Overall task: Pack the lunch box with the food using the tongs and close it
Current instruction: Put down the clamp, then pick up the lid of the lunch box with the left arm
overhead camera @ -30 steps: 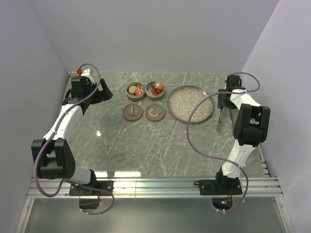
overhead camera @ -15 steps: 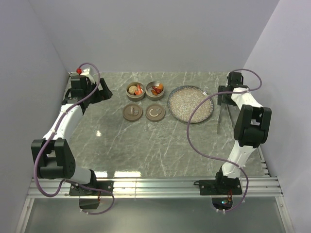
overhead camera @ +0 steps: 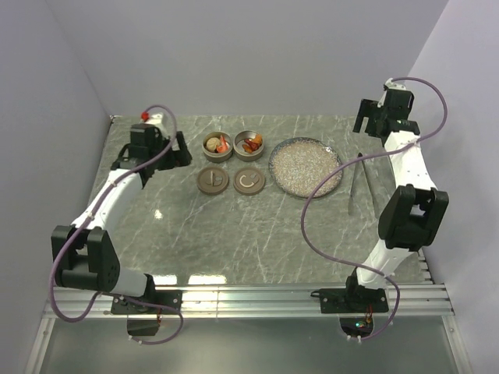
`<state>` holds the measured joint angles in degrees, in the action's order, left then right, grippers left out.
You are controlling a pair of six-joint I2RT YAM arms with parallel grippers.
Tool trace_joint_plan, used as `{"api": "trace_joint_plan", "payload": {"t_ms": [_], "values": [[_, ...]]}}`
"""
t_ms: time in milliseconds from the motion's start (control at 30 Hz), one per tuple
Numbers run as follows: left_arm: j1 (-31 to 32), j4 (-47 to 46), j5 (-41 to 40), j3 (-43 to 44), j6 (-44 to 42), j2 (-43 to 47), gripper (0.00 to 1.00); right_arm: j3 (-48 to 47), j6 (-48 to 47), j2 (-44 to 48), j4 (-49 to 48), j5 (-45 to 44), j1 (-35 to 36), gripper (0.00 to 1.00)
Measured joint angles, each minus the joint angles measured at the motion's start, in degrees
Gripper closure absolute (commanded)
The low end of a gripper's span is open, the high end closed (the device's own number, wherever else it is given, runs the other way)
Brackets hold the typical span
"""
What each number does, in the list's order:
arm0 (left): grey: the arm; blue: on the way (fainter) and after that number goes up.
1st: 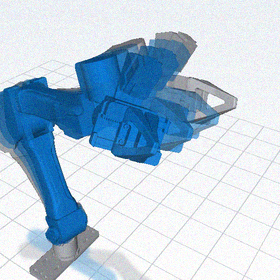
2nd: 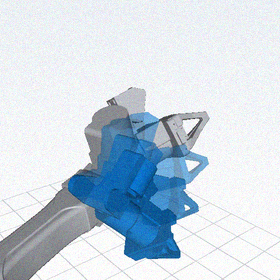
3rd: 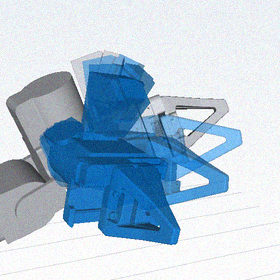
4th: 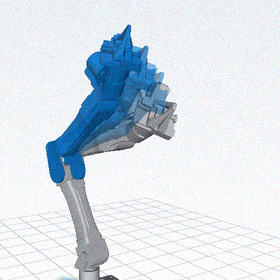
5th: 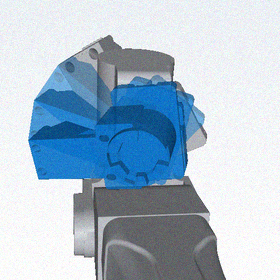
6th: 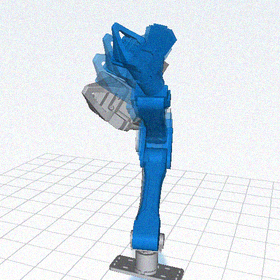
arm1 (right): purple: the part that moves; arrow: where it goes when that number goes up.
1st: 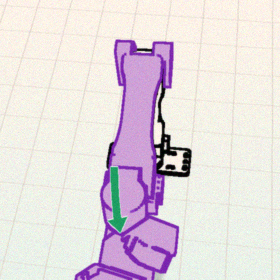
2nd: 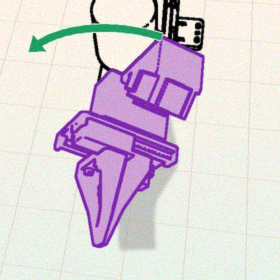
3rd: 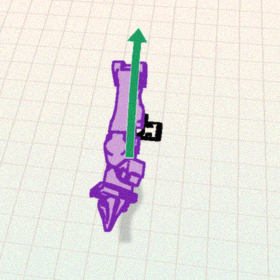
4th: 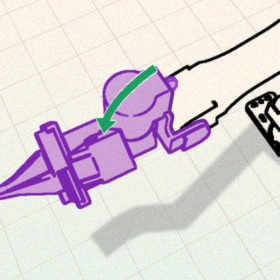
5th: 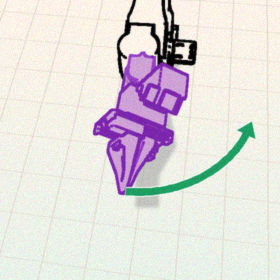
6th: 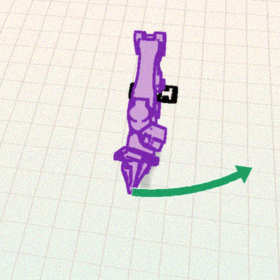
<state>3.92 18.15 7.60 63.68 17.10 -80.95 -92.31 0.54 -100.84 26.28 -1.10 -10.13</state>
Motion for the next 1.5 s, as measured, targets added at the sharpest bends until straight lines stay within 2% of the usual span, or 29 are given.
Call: {"api": "trace_joint_plan", "payload": {"t_ms": [167, 267, 500, 700, 900, 1033, 1200, 1500], "values": [[10.3, -0.8, -1.6, -0.1, 1.2, -1.6, 0.01, 2.3, 2.9, 2.6, -1.5, 2.4, 0.1, 0.08], [14.0, -2.3, -1.7, -0.1, 2.7, -5.0, 0.02, 5.2, 4.3, 5.2, -2.3, 3.6, 0.5, 0.10], [15.3, -4.4, -4.8, 0.0, 6.3, -14.6, 0.07, 12.0, 5.8, 13.7, -4.0, 6.1, 1.5, 0.11], [16.4, -6.7, -5.6, 1.0, 7.3, -18.1, 0.11, 13.3, 5.9, 16.4, -5.9, 7.0, 1.5, 0.13], [17.0, -8.0, -6.3, 5.3, 7.6, -22.6, 0.26, 13.8, 6.3, 16.3, -6.2, 8.4, 1.5, 0.16], [17.0, -8.0, -8.0, 6.7, 7.8, -24.7, 0.43, 13.8, 6.5, 16.3, -6.2, 9.0, 1.5, 0.18], [17.0, -6.6, -10.5, 8.0, 7.8, -26.5, 0.50, 13.8, 6.9, 16.1, -6.2, 9.6, 1.5, 0.18], [17.0, -4.9, -12.0, 8.5, 8.2, -26.8, 0.72, 13.9, 7.1, 16.0, -6.2, 9.8, 1.5, 0.19]]}}
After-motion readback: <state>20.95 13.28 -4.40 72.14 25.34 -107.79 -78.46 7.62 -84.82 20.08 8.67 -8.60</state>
